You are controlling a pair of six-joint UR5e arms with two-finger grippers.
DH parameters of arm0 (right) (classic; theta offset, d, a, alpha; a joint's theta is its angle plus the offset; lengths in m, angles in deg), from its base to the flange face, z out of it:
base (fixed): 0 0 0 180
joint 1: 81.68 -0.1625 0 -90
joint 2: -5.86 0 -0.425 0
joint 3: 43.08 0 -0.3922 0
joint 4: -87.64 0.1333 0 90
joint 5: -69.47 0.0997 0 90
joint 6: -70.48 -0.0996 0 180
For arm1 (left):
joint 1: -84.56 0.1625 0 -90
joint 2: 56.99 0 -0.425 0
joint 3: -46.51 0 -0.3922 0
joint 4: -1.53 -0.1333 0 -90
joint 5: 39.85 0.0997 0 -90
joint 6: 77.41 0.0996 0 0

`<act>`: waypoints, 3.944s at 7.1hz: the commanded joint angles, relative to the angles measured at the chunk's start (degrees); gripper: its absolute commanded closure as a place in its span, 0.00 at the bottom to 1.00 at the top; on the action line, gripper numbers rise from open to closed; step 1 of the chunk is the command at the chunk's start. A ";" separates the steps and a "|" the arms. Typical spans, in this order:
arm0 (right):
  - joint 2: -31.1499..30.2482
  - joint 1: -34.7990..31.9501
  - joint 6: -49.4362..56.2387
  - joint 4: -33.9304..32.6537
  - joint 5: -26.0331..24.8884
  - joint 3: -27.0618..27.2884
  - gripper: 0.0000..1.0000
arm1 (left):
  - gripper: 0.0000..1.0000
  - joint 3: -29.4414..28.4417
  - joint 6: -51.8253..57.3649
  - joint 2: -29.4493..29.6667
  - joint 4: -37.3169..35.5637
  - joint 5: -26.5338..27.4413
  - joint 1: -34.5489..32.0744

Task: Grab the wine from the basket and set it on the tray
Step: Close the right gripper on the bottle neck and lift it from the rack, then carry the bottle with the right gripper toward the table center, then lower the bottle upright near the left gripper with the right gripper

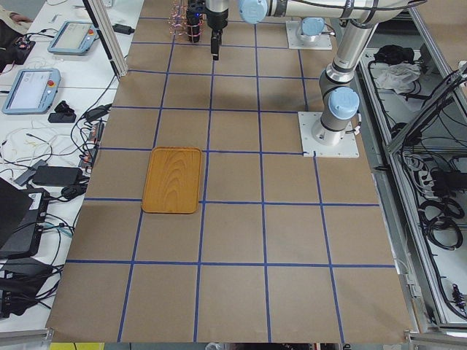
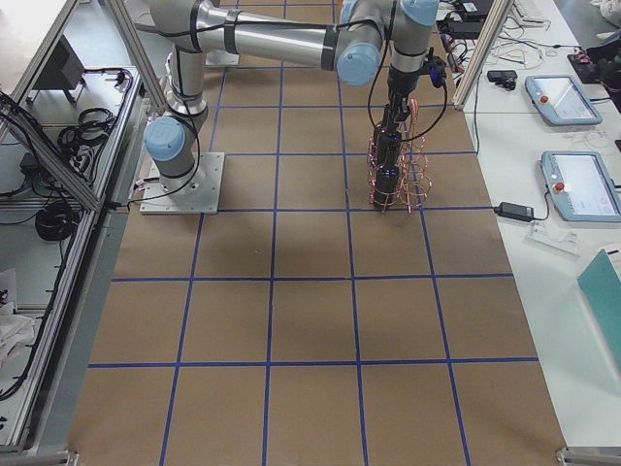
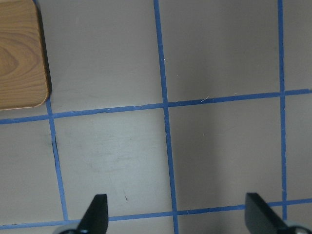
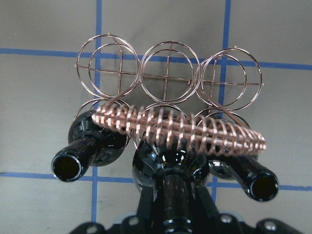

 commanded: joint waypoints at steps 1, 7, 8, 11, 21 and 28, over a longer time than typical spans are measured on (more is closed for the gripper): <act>-5.99 -0.09 0.04 5.80 -0.01 -0.58 0.71 | 0.00 -0.04 0.52 0.01 -0.10 0.08 0.09; -9.63 -22.45 -28.53 7.26 -0.55 9.44 0.82 | 0.00 0.05 0.62 -0.42 -0.02 0.17 2.63; -8.14 -26.33 -34.00 5.41 -0.37 9.62 0.83 | 0.00 0.05 0.53 -0.42 -0.01 0.08 2.73; -2.34 -37.76 -46.24 -0.03 0.07 9.62 0.84 | 0.00 0.23 1.66 -0.42 -0.63 0.08 5.08; 7.07 -55.19 -62.44 -8.49 2.45 2.41 0.88 | 0.00 0.14 14.31 -0.34 -0.54 1.84 15.11; 8.75 -55.55 -62.53 -11.04 0.25 2.41 0.86 | 0.00 -0.12 16.35 -0.25 -0.45 1.66 16.70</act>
